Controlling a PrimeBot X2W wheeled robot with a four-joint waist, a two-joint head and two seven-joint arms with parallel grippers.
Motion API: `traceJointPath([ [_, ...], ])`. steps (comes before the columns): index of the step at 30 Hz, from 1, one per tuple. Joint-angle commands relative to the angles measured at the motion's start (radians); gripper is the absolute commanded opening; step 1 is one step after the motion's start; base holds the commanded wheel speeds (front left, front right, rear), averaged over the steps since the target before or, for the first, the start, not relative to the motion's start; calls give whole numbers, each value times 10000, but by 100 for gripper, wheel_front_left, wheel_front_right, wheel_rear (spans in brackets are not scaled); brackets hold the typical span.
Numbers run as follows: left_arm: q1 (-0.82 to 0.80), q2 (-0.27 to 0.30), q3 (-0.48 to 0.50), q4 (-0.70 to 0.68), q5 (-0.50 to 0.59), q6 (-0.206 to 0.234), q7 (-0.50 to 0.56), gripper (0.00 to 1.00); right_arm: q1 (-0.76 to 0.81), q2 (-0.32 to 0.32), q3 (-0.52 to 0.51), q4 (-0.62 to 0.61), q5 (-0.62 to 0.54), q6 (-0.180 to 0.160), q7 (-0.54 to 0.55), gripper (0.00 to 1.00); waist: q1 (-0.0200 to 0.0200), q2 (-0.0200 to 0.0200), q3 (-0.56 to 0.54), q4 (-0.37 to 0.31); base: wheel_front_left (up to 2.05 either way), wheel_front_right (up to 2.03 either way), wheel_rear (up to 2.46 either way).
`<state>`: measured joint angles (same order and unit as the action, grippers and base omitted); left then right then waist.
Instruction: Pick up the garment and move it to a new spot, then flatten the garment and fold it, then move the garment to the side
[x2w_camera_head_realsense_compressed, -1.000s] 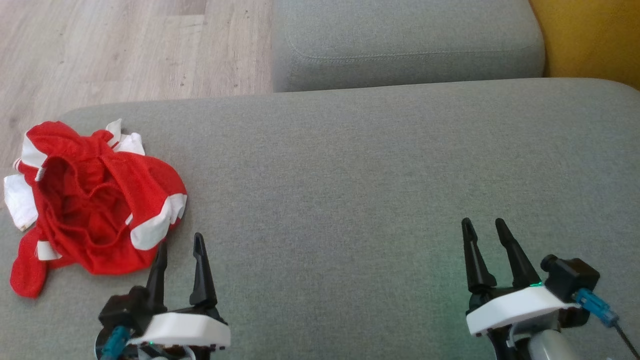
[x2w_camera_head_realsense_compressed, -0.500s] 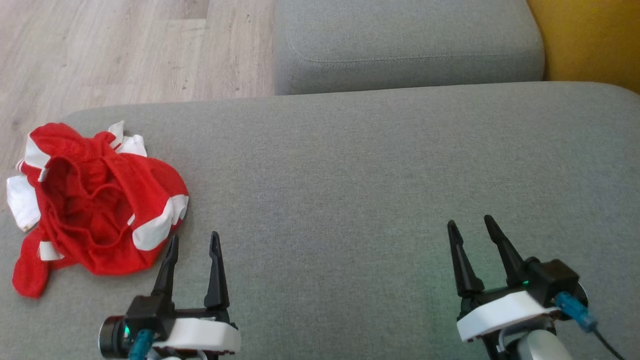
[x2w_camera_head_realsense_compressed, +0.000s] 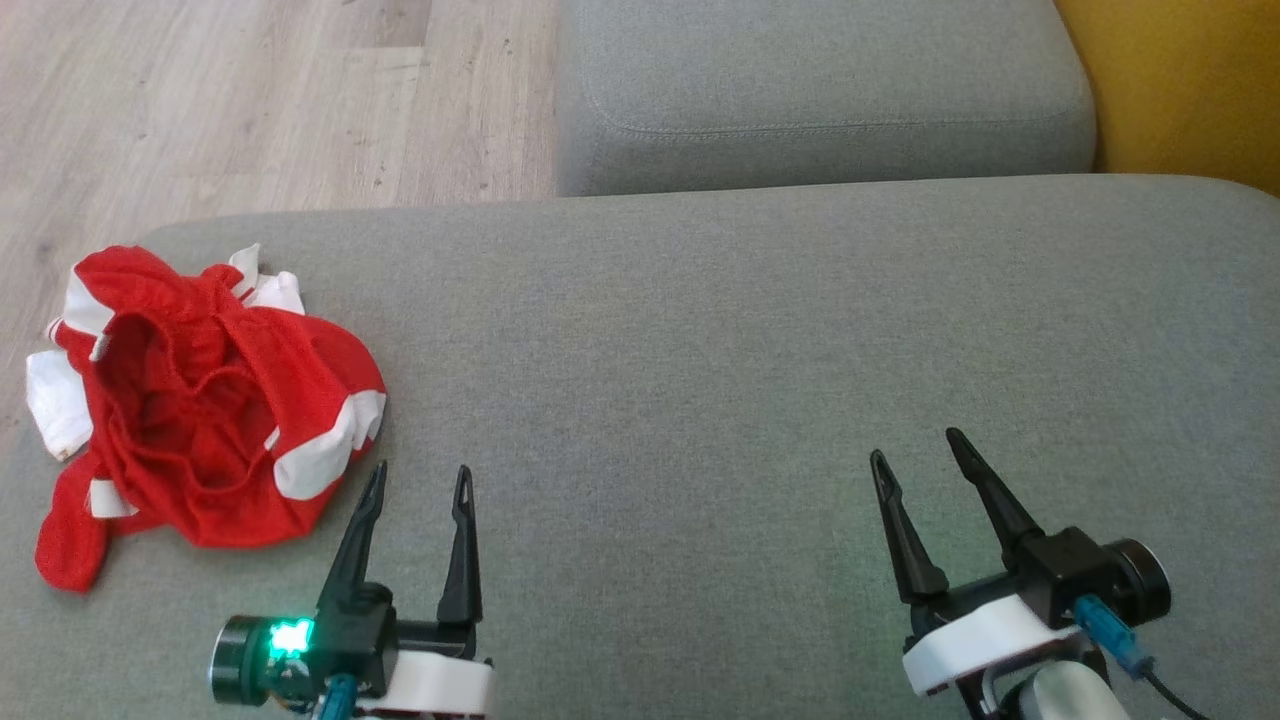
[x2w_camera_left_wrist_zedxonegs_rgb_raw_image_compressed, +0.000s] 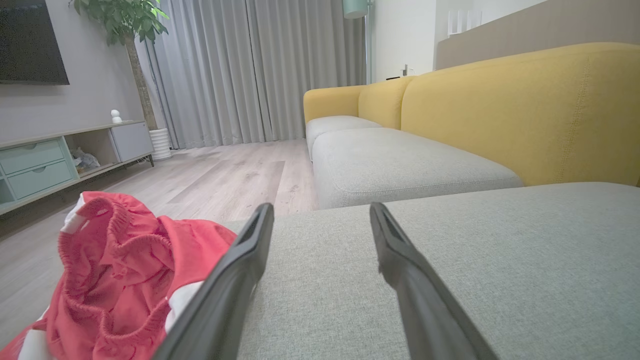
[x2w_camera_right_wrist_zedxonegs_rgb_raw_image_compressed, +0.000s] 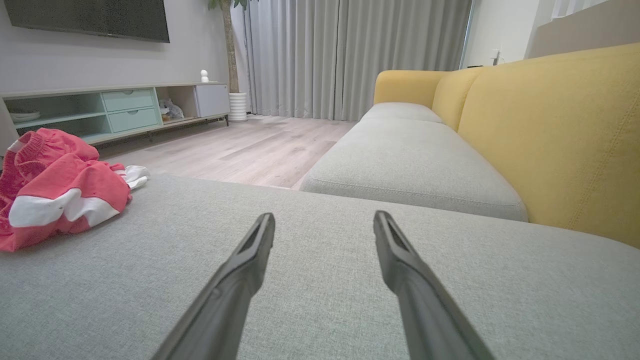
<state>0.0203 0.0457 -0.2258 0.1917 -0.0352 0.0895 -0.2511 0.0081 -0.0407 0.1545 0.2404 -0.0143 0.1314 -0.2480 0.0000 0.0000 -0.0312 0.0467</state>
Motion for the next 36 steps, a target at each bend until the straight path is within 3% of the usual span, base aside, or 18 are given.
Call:
traceJointPath([
  [1, -541, 48, 290, -306, 105, 73, -107, 100, -510, -95, 245, -278, -105, -7, -137, 100, 0, 0, -1, 2, 0, 0, 0],
  [20, -606, 47, 478, -73, 44, 82, -107, 100, -519, -95, 70, -110, -83, -7, -137, 100, 0, 0, 25, 247, 0, 0, 0],
  [36, -545, 67, 820, -134, 47, 174, -107, 100, -553, -95, 197, -151, -17, -7, -138, 100, 0, 0, 2, 2749, 0, 0, 0],
])
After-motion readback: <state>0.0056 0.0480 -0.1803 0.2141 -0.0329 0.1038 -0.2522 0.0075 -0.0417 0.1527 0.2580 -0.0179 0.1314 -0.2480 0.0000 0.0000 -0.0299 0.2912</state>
